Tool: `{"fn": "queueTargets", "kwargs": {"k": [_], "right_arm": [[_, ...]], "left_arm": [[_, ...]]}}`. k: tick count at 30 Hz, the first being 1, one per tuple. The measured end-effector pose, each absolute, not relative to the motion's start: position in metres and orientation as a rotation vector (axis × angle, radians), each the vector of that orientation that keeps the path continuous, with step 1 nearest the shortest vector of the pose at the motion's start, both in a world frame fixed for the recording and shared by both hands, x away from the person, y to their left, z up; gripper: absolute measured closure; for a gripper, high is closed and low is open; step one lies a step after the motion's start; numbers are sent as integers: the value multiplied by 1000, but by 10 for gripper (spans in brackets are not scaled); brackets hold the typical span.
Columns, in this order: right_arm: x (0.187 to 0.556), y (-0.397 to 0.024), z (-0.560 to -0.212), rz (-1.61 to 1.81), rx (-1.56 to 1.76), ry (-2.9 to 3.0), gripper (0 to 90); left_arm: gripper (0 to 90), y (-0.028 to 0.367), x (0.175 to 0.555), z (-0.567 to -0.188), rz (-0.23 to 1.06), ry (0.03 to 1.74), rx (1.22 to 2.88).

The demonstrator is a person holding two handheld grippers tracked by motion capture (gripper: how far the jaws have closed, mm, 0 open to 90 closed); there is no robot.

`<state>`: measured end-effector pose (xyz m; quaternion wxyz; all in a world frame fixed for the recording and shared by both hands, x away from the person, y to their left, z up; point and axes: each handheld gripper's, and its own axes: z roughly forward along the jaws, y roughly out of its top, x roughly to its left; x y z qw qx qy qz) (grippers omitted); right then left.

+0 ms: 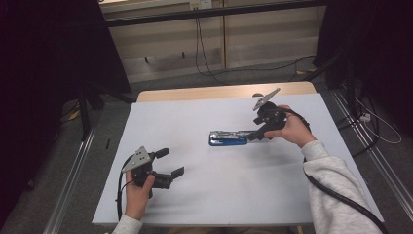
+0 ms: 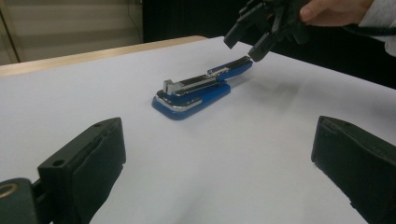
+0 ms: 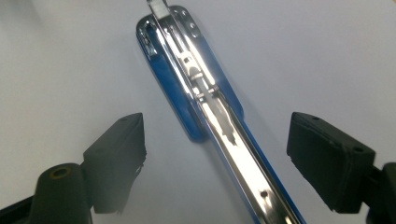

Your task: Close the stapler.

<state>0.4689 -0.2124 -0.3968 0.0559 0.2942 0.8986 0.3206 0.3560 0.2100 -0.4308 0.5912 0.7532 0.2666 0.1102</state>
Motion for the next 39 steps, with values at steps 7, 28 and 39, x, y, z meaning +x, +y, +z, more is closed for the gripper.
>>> {"fn": "queueTargets", "kwargs": {"k": [7, 28, 39], "right_arm": [[455, -237, -402, 955, 943, 2675, 188], [428, -270, -415, 963, 1036, 2567, 257], [423, -277, -421, 963, 1076, 2546, 454]], "left_arm": [[26, 199, 365, -429, 227, 620, 1770], [142, 161, 404, -435, 214, 682, 1857], [519, 150, 424, -439, 254, 748, 1888]]}}
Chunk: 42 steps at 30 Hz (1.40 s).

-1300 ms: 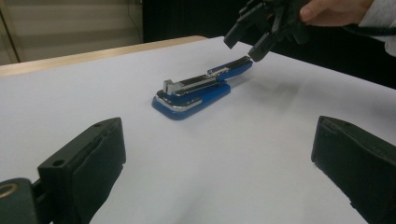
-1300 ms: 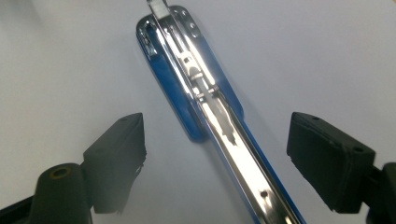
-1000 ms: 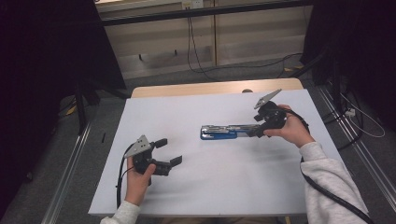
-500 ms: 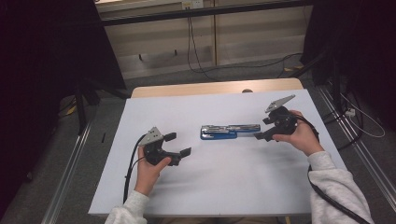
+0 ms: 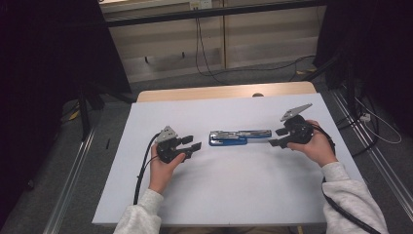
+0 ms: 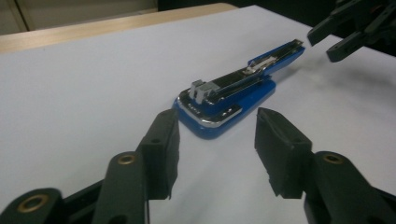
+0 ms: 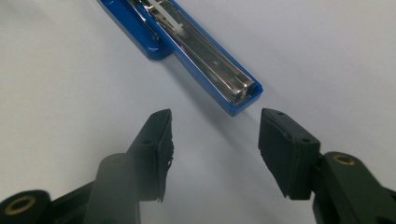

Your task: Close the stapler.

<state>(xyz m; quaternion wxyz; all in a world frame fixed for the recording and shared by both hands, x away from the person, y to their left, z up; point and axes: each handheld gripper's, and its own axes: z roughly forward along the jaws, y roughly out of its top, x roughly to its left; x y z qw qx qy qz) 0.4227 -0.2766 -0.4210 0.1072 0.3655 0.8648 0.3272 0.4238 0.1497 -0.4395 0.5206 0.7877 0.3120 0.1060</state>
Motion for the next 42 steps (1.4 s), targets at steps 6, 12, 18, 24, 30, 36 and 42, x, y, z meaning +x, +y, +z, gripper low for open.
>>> {"fn": "queueTargets", "kwargs": {"k": [6, 12, 18, 24, 30, 36, 42], "right_arm": [[422, -280, -424, 941, 1096, 2526, 596], [423, -280, -424, 916, 1101, 2512, 745], [424, -279, -427, 891, 1105, 2515, 859], [427, -280, -431, 883, 1117, 2518, 898], [428, -281, -434, 872, 1122, 2522, 899], [431, -280, -437, 853, 1133, 2519, 899], [432, -279, -437, 857, 1124, 2517, 899]], "left_arm": [[724, 142, 435, -445, 259, 786, 1893], [855, 134, 443, -451, 250, 804, 1928], [900, 123, 449, -456, 232, 780, 1991], [900, 114, 450, -457, 225, 764, 2018], [900, 109, 452, -461, 218, 759, 2032], [900, 104, 455, -463, 215, 763, 2054], [900, 100, 455, -463, 213, 748, 2081]]}}
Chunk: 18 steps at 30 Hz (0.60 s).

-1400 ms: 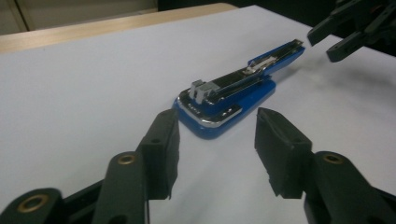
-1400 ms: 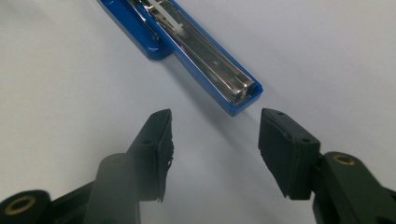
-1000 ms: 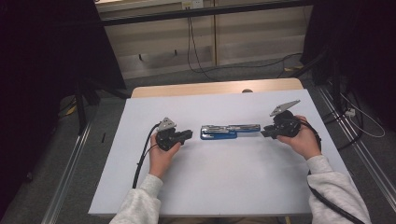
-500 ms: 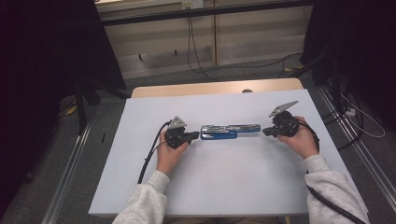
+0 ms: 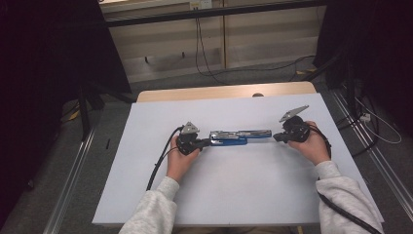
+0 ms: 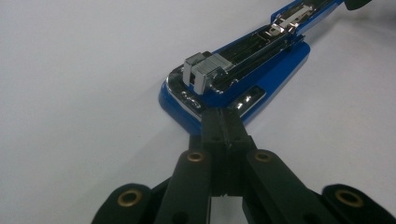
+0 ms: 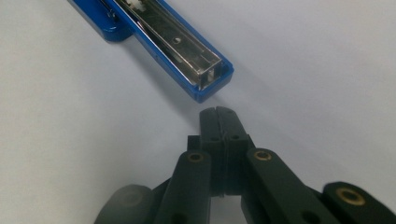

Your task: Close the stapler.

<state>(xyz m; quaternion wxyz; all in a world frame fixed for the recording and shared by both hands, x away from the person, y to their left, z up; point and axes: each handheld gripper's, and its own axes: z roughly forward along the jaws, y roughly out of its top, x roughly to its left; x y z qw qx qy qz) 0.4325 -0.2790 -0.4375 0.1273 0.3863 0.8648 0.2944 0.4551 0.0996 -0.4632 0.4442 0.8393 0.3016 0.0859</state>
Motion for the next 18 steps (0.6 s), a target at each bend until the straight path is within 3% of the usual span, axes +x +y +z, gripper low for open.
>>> {"fn": "queueTargets", "kwargs": {"k": [18], "right_arm": [[436, -274, -441, 853, 1100, 2541, 898]], "left_arm": [[900, 98, 456, -464, 226, 750, 2090]]}}
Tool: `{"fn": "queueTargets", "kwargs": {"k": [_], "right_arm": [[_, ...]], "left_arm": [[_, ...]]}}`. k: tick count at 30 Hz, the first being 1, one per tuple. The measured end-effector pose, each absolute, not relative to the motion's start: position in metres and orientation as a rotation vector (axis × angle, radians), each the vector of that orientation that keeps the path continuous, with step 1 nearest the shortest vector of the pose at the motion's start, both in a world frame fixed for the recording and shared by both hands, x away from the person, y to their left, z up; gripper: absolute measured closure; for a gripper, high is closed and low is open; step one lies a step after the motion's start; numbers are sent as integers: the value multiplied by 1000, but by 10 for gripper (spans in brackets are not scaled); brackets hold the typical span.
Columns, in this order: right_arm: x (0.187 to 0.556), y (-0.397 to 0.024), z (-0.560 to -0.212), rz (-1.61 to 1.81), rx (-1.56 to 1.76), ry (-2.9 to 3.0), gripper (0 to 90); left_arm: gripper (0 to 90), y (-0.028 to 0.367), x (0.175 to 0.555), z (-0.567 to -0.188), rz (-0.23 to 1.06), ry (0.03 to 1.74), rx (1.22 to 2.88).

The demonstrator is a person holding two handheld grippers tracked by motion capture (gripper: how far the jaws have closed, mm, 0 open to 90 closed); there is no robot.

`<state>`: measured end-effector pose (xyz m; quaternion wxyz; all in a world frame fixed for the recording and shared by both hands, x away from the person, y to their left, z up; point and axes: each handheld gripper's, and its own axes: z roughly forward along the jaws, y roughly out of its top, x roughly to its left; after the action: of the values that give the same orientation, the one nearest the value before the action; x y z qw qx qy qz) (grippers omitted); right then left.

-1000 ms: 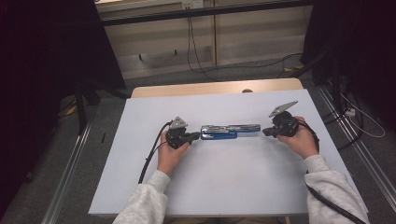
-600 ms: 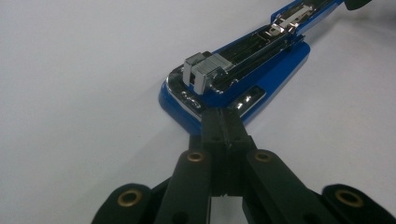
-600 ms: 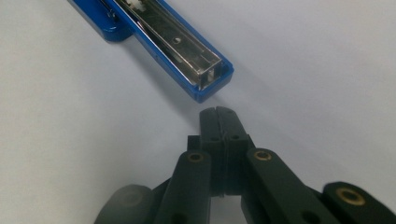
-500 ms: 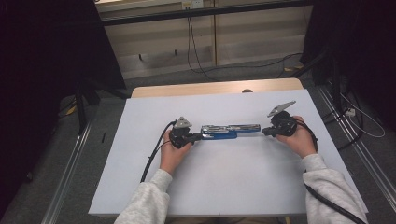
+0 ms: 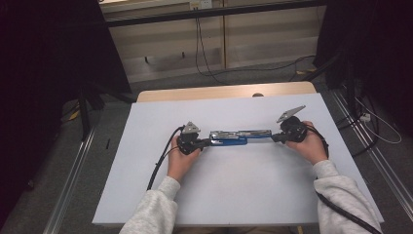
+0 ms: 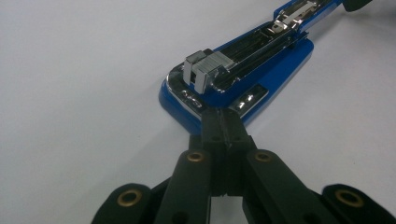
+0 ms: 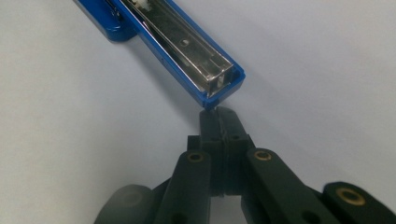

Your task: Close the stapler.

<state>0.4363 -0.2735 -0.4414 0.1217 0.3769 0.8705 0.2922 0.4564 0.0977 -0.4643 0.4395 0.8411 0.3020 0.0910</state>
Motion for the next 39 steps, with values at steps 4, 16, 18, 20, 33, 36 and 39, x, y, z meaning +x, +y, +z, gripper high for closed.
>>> {"fn": "queueTargets", "kwargs": {"k": [4, 16, 18, 20, 33, 36, 39], "right_arm": [[436, -273, -442, 856, 1094, 2548, 898], [436, -272, -434, 958, 1094, 2509, 897], [436, -270, -433, 966, 1087, 2506, 896], [436, -269, -433, 977, 1083, 2503, 894], [428, -262, -433, 1049, 1104, 2491, 754], [426, -261, -432, 1060, 1110, 2482, 722], [419, -258, -432, 1077, 1120, 2478, 643]], "left_arm": [[900, 97, 456, -464, 230, 751, 2090], [900, 98, 456, -464, 227, 750, 2099], [900, 98, 456, -463, 221, 747, 2105], [900, 98, 456, -463, 228, 746, 2105], [740, 108, 454, -460, 222, 801, 2035], [694, 111, 452, -458, 224, 799, 2036], [596, 116, 448, -451, 219, 798, 2017]]}}
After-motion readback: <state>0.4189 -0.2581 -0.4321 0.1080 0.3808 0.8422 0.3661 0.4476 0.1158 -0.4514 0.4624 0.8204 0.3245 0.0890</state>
